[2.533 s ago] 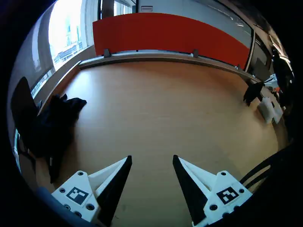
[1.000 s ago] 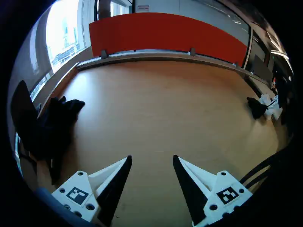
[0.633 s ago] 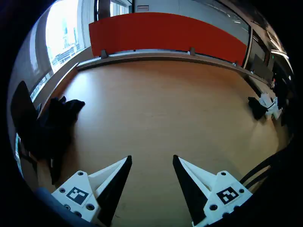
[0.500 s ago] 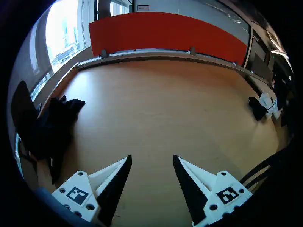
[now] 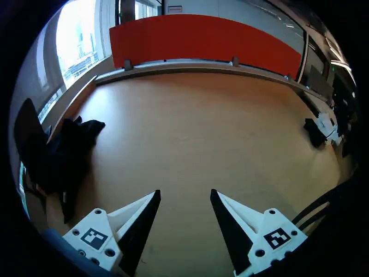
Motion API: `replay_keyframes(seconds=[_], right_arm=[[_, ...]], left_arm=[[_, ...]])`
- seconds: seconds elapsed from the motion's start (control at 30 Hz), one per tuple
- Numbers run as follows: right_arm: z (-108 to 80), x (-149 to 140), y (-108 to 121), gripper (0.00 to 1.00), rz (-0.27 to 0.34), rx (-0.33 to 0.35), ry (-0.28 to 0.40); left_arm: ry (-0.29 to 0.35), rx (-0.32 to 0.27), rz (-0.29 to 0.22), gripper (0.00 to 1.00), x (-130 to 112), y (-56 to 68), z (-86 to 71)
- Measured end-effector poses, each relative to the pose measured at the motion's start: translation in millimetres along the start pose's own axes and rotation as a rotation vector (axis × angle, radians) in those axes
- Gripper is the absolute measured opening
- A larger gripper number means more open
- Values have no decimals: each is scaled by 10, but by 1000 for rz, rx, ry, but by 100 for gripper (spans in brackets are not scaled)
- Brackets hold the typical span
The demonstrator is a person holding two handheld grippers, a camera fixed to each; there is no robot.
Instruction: Fold towel
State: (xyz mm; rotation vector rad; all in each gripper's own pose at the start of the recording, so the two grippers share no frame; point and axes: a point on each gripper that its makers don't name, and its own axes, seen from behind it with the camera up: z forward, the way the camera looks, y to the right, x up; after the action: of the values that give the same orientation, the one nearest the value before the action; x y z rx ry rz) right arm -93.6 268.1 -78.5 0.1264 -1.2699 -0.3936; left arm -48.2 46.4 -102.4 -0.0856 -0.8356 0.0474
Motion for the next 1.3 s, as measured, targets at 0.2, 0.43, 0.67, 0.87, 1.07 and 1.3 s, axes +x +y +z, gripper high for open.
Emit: replay_keyframes(seconds=[0.2,0.43,0.67,0.87,1.07,1.3], right_arm=[[52,-82,7,4,13,-5,-20],[73,-111,10,4,38,-6,-22],[78,-114,31,4,43,-10,-23],[86,-124,31,4,46,-13,-24],[90,-128,52,4,51,-20,-26],[86,-146,56,5,52,-22,-28]], left_arm=[[-3,1,3,79,-20,1,1],[-5,0,8,79,-15,9,7],[-5,-2,11,79,-9,22,14],[-4,-2,13,79,-7,28,13],[-3,-2,11,79,-4,29,8],[-4,-3,14,79,-3,37,8]])
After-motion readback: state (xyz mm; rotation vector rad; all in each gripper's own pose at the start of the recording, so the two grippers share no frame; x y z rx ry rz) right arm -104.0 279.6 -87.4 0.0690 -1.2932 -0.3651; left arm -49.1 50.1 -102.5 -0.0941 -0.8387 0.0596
